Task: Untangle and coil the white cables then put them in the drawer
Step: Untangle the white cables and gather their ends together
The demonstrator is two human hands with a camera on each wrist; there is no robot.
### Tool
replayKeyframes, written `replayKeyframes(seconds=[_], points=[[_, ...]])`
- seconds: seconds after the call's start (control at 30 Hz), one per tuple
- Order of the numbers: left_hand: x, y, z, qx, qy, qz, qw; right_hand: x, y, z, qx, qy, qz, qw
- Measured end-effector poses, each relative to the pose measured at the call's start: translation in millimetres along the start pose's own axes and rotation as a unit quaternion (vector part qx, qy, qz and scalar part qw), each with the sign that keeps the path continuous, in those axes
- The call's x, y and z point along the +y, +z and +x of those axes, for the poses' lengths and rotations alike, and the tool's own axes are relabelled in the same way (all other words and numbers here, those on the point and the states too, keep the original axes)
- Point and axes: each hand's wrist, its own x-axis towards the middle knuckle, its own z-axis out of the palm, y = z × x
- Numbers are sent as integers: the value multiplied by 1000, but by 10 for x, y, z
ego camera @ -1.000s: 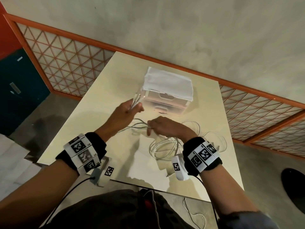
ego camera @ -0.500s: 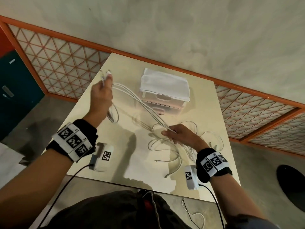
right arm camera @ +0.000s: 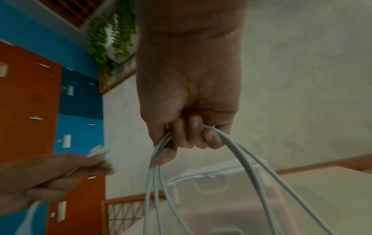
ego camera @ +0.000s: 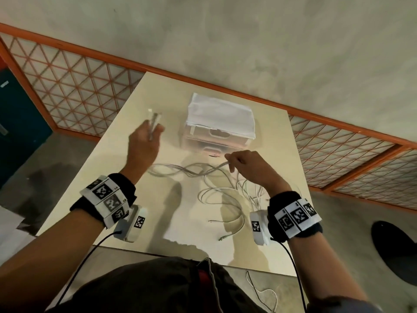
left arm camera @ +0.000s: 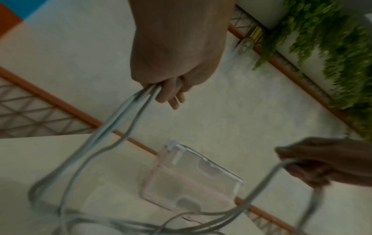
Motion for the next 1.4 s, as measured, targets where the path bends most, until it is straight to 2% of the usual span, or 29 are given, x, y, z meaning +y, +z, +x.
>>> replayKeyframes(seconds=[0.07, 0.1, 0.17, 0.23, 0.3, 0.33, 0.4, 0.47, 0.53, 0.67, 0.73, 0.8, 0.9, 1.0, 1.03, 1.1, 1.17, 1.27, 1.33, 1.4], points=[[213, 96, -82, -96, 27, -90, 991, -162, -19, 50, 1, -44, 6, 999], [329, 160, -132, -146, 18, -137, 980, -245, -27, 73, 1, -65, 18, 998], [496, 284, -229, -254, -60, -207, 943, -381, -66, 114, 14, -98, 45, 994], [566, 358, -303, -344, -159, -222, 899, -432, -123, 144, 42, -119, 69, 990], [612, 377, -327, -384, -209, -231, 869, -377, -144, 145, 46, -116, 87, 988], [633, 366, -305, -375, -225, -238, 867, -313, -129, 135, 34, -109, 106, 988], [660, 340, -227, -313, -229, -261, 884, -143, -30, 96, -15, -88, 164, 982], [646, 316, -157, -265, -175, -280, 906, 61, 130, 63, -64, -48, 212, 974], [603, 271, -115, -232, -121, -304, 916, 256, 280, 27, -90, 2, 204, 975], [545, 116, 37, -152, -110, -346, 919, 669, 505, -109, -82, 90, 159, 980], [469, 87, 88, -131, -97, -332, 929, 809, 575, -159, -66, 105, 162, 979], [355, 104, 86, -145, -87, -276, 946, 858, 598, -182, -28, 122, 180, 976], [250, 112, -1, -201, -82, -168, 962, 879, 526, -247, 26, 131, 158, 978], [171, 58, -30, -284, -66, -27, 956, 937, 481, -395, 3, 166, 138, 977], [127, 23, -18, -322, -61, 24, 944, 983, 490, -453, -15, 184, 126, 975], [19, -41, 1, -411, -54, 108, 904, 1098, 559, -605, -69, 207, 94, 971], [-80, -66, -12, -503, -40, 171, 846, 1176, 640, -766, -142, 207, 62, 966], [-129, 8, -161, -603, -44, 204, 770, 1211, 754, -905, -217, 200, 8, 955], [-133, 99, -321, -654, -62, 222, 721, 1225, 842, -951, -229, 204, -21, 951], [-155, 188, -455, -683, -61, 243, 686, 1251, 919, -984, -209, 217, -29, 953]])
